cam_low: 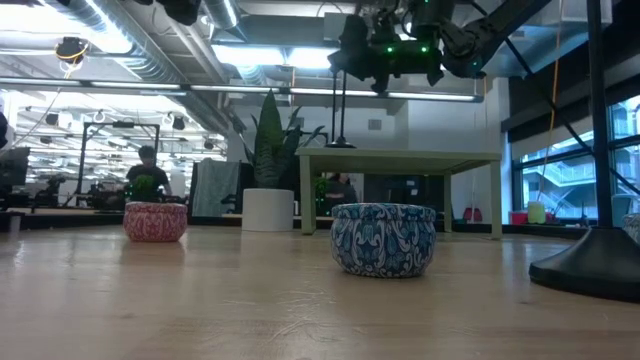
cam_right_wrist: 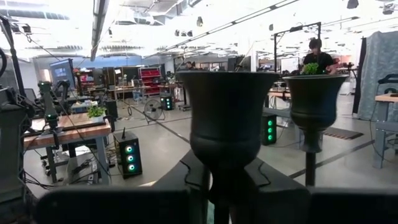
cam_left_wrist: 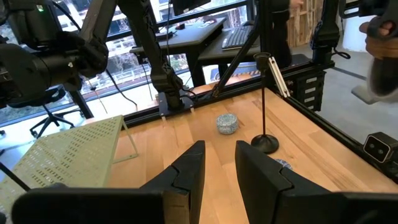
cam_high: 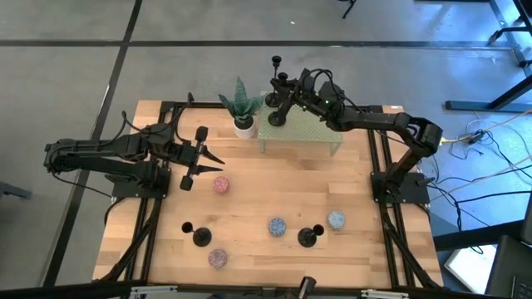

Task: Pick & Place candle stick holders
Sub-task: Align the black candle holder with the other black candle holder on the shelf

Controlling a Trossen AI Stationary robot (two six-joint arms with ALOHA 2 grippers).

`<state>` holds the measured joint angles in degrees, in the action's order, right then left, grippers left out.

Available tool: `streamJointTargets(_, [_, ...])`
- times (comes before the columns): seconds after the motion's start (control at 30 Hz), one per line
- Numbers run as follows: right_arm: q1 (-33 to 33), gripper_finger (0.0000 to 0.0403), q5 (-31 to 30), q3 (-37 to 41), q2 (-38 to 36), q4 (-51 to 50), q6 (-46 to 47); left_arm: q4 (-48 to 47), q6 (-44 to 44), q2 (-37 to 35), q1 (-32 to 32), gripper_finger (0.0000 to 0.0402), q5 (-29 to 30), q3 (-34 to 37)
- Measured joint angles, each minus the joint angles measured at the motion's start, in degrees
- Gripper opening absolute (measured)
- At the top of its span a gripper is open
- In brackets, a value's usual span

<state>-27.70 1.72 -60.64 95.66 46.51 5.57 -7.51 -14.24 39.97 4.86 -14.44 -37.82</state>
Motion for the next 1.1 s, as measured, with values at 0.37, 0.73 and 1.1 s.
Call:
streamJointTargets(0.37, [0.0,0.0066,1.51,0.0,0.0,-0.26,0.16,0.0,0.0,0.0,0.0,0.0084,0.0,0.0])
streamJointTargets(0.73, [0.0,0.0121,3.38,-0.02,0.0,-0.54,0.43,-0.02,0.0,-0.02,0.0,0.0084,0.0,0.0])
streamJointTargets(1.1, [0.0,0.0129,4.48,-0.02,0.0,-0.49,1.67,0.0,0.0,0.0,0.0,0.0084,0.0,0.0])
